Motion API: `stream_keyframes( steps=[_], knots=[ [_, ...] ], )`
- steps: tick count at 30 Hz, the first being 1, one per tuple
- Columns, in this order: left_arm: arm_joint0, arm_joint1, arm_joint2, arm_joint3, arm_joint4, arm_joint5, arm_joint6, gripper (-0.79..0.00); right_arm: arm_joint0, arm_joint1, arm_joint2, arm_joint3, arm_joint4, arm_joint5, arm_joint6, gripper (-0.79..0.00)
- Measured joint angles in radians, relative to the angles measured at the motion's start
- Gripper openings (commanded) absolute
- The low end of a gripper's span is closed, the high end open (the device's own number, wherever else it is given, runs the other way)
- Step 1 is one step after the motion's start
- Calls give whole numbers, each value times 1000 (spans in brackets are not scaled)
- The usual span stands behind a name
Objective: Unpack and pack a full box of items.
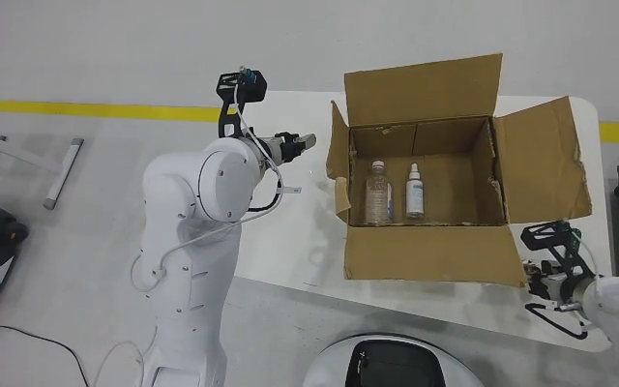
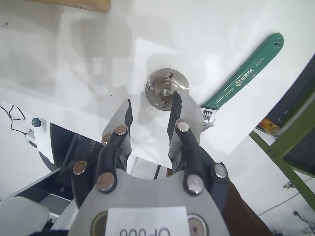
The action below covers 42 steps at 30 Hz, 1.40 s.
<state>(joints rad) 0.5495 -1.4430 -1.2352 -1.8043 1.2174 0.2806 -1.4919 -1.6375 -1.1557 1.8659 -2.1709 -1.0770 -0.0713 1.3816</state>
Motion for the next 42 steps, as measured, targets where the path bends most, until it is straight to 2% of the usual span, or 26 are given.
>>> stream_keyframes(
  steps=[3, 4, 6, 9, 16, 29, 42],
  knots=[
    [0, 0, 0, 0, 0, 0, 0, 0, 6, 2, 3, 6, -6, 10, -6, -397],
    [0, 0, 0, 0, 0, 0, 0, 0, 6, 3, 4, 7, -14, 14, -11, -360],
    [0, 0, 0, 0, 0, 0, 0, 0, 6, 4, 3, 9, -20, 18, -16, -339],
    [0, 0, 0, 0, 0, 0, 0, 0, 8, 6, 3, 16, -22, 24, -24, -394],
    [0, 0, 0, 0, 0, 0, 0, 0, 19, 10, -24, 41, -47, 31, -46, -425],
    [0, 0, 0, 0, 0, 0, 0, 0, 37, 16, -61, 77, -87, 50, -66, -425],
    [0, 0, 0, 0, 0, 0, 0, 0, 47, 20, -78, 101, -100, 56, -69, -468]
  ],
)
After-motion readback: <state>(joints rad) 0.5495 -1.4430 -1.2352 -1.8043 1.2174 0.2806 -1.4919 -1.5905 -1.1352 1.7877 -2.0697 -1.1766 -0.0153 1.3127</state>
